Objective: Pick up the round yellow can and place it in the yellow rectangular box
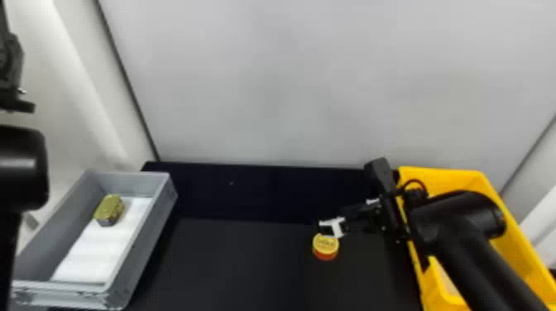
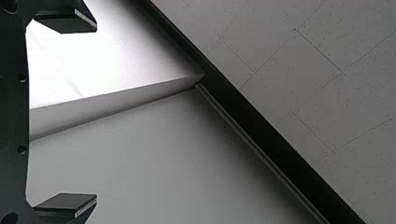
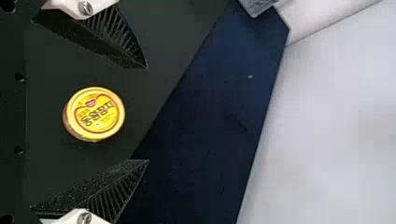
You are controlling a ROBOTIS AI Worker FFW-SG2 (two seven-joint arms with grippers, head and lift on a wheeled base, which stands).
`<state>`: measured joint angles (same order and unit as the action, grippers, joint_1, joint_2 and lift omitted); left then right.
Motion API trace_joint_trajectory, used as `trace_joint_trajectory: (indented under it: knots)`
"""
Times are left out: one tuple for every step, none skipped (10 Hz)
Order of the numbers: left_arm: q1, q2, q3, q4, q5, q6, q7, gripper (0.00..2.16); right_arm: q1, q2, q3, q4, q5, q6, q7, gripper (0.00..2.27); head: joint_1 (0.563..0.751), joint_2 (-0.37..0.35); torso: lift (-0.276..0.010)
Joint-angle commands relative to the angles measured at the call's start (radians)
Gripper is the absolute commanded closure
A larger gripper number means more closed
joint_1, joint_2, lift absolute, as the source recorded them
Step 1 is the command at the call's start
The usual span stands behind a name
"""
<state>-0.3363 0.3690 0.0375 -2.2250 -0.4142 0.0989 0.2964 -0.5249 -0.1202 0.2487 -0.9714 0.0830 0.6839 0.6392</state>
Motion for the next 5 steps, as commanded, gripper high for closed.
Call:
trace_joint_trajectory:
  knots:
    - [-0.012,-0.011,-0.010,0.018,0.002,-0.021,0.001,0.01,-0.014,0.024,0.000,0.068,0.046,-0.018,-0.010,0.00,0.663,0.054,-0.010]
    - [-0.015,-0.011,-0.010,0.021,0.002,-0.024,0.003,0.01,-0.024,0.025,0.012,0.091,0.057,-0.035,-0.013,0.00,0.663,0.054,-0.010]
    - [-0.017,-0.013,-0.015,0.024,0.003,-0.028,0.006,0.01,-0.032,0.028,0.017,0.123,0.058,-0.052,-0.013,0.00,0.663,0.054,-0.010]
    - [-0.017,-0.013,-0.018,0.027,0.003,-0.031,0.008,0.01,-0.033,0.039,0.012,0.146,0.057,-0.067,-0.013,0.00,0.663,0.054,-0.010]
    - [-0.017,-0.014,-0.016,0.027,0.003,-0.033,0.009,0.01,-0.033,0.053,0.017,0.164,0.054,-0.085,-0.013,0.01,0.663,0.054,-0.010]
